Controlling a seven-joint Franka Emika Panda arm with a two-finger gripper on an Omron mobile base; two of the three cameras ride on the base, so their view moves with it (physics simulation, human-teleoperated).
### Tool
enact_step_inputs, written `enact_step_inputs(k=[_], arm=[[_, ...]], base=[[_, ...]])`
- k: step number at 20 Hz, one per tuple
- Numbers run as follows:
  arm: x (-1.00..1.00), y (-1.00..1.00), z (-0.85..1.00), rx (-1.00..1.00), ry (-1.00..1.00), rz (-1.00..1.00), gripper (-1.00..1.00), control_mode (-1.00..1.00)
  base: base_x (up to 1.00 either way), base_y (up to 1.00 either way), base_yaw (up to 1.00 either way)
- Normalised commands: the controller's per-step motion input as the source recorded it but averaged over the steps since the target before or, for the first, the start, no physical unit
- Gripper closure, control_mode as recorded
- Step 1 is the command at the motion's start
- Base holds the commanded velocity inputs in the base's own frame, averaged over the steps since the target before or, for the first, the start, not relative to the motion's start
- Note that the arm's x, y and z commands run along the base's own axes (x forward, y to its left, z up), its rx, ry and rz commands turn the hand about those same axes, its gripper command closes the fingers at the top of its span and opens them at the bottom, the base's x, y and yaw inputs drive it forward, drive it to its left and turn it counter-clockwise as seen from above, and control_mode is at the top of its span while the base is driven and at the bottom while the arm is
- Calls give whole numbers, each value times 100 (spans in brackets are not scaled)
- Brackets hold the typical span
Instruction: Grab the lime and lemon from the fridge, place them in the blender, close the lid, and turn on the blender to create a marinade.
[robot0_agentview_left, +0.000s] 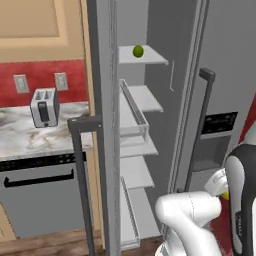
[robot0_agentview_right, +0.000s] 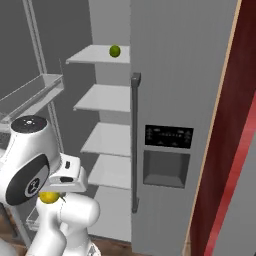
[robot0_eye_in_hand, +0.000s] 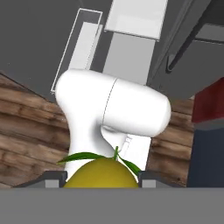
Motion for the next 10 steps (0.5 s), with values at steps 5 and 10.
enact_step_inputs(k=[5,10], arm=[[0,0,0,0,0,0,100,100],[0,0,0,0,0,0,100,100]], base=[[-100,0,0],[-100,19,1]])
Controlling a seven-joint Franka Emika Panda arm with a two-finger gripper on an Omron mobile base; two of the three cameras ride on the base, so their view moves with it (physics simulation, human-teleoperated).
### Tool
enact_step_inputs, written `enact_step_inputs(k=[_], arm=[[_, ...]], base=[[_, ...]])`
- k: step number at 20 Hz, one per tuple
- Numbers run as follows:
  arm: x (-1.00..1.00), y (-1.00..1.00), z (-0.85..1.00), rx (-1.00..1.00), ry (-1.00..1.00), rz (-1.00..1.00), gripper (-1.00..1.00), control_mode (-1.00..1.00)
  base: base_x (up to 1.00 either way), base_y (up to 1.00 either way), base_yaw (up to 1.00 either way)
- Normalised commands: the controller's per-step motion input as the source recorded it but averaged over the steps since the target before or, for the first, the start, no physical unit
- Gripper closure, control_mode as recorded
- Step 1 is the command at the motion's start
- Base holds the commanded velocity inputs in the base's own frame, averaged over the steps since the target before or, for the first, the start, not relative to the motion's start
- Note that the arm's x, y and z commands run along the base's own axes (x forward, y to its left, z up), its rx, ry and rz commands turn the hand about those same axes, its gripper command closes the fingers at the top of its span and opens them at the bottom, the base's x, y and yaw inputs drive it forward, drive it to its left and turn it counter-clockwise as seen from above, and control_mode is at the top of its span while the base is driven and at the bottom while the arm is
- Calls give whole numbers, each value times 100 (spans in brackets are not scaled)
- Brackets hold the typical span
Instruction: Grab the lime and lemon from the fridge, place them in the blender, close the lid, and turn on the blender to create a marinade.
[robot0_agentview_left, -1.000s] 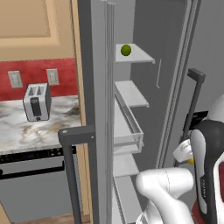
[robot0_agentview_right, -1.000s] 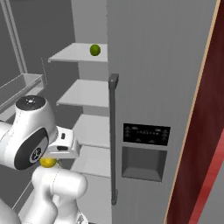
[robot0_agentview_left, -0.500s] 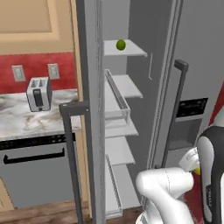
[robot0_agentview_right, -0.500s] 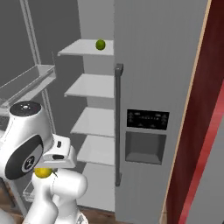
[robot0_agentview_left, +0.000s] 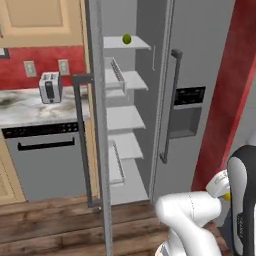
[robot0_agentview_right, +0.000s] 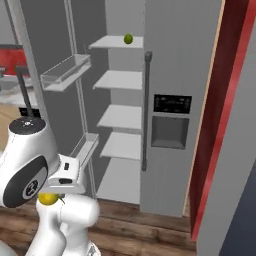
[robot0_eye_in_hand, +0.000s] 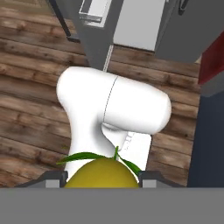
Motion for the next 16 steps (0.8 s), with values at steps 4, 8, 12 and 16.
enact_step_inputs(k=[4,8,12,16], arm=[[0,0,0,0,0,0,100,100],[0,0,0,0,0,0,100,100],[0,0,0,0,0,0,100,100],[0,0,0,0,0,0,100,100]], base=[[-97,49,7],[-72,68,8],[-58,76,7],[-44,81,15]])
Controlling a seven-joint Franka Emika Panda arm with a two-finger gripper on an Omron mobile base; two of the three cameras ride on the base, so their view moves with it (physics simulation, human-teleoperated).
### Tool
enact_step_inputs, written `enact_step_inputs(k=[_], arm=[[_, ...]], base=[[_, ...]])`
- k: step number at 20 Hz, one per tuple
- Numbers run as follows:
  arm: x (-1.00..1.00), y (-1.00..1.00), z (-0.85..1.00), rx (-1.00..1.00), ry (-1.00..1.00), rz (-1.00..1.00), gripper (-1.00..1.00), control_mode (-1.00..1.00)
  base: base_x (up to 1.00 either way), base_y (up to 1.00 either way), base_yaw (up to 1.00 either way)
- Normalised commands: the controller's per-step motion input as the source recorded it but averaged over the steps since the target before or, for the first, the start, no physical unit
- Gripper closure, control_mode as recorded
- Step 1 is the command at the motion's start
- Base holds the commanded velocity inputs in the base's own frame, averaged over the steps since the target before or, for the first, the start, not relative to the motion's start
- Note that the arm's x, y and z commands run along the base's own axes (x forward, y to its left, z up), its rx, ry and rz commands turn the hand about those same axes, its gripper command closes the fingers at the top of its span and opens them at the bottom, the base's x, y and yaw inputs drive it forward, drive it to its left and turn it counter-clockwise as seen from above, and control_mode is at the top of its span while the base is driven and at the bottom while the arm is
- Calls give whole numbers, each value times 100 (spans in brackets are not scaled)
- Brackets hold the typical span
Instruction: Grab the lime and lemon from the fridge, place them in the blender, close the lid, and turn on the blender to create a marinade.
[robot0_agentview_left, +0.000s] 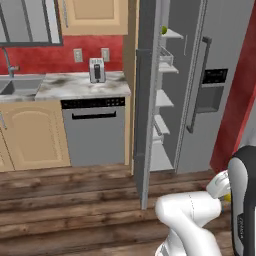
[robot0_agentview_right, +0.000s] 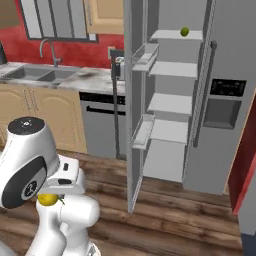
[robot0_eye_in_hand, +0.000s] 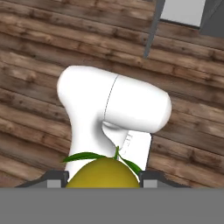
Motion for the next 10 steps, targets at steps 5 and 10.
enact_step_inputs(k=[5,10], arm=[[0,0,0,0,0,0,100,100],[0,0,0,0,0,0,100,100]], base=[[-28,31,51],[-12,0,81]])
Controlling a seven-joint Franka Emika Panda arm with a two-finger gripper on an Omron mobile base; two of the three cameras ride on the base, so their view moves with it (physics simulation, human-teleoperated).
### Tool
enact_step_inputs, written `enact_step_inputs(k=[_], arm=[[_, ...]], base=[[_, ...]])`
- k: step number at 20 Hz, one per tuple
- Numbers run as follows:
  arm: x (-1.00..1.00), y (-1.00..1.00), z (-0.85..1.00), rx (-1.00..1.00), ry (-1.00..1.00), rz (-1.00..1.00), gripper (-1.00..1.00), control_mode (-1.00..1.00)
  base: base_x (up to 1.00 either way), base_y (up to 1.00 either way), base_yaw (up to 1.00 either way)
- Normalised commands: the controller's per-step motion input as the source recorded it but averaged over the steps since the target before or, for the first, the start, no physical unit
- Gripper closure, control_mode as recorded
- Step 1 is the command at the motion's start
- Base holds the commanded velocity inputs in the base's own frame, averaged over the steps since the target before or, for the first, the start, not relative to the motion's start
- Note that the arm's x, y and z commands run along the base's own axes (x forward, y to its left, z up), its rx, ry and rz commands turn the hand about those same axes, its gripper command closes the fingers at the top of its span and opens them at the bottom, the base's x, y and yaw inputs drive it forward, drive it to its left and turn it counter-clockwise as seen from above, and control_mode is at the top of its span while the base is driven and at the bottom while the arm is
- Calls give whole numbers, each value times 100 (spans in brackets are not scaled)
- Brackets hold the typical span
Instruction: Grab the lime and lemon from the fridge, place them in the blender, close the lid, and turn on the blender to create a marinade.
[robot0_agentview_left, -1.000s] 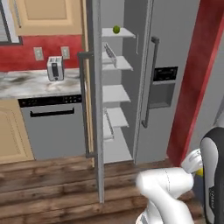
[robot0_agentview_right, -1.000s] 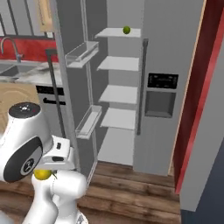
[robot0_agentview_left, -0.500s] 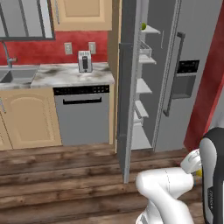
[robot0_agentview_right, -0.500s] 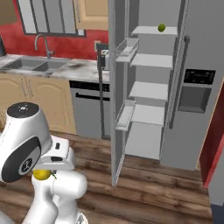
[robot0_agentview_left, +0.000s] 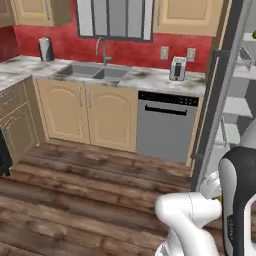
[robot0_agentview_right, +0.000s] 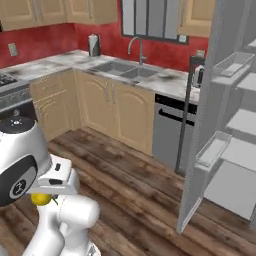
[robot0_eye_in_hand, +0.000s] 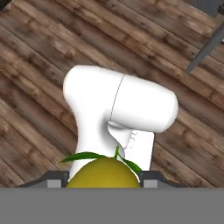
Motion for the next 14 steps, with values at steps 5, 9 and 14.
enact_step_inputs(k=[5,9,14], arm=[[0,0,0,0,0,0,100,100],[0,0,0,0,0,0,100,100],[0,0,0,0,0,0,100,100]], base=[[-10,0,85],[-16,2,83],[-9,18,84]])
